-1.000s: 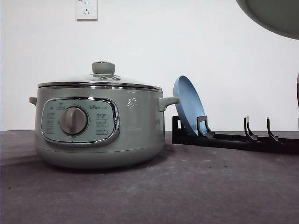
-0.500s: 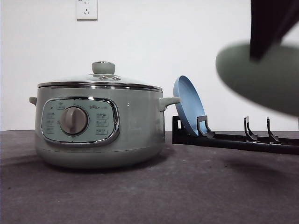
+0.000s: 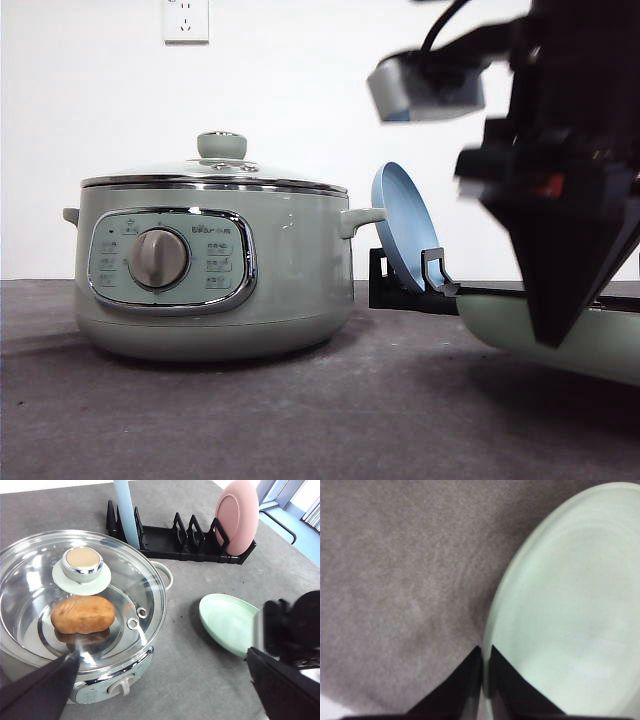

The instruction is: Transfer potato from steamer to green plate

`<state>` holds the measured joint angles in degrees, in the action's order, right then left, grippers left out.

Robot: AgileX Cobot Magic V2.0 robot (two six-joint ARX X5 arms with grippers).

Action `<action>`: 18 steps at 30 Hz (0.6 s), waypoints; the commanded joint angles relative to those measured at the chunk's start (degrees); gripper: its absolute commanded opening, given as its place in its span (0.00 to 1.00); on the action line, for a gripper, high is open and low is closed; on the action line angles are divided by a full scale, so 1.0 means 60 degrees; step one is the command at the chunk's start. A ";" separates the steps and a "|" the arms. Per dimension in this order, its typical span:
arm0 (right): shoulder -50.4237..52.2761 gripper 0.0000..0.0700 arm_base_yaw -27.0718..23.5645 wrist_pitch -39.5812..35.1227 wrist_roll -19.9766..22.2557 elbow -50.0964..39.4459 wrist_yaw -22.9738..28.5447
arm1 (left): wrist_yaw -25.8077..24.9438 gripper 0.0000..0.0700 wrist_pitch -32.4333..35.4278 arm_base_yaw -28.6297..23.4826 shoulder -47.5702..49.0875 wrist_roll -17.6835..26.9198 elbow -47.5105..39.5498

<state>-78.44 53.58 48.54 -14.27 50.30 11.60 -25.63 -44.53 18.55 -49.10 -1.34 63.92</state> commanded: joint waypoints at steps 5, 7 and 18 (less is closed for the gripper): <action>-0.0602 0.00 0.0120 -0.0458 -0.0129 0.0080 -0.0314 | -0.0069 1.00 0.0095 0.0036 -0.0066 0.0091 0.0222; -0.0654 0.01 0.0139 -0.0645 -0.0141 0.0080 -0.0477 | -0.0069 1.00 0.0091 0.0036 -0.0066 0.0092 0.0222; -0.0578 0.42 0.0164 -0.1264 -0.0416 0.0135 -0.1289 | -0.0069 1.00 0.0087 0.0036 -0.0066 0.0119 0.0222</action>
<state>-81.46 53.95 41.28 -15.60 50.31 3.95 -25.63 -44.56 18.55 -49.10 -1.32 63.92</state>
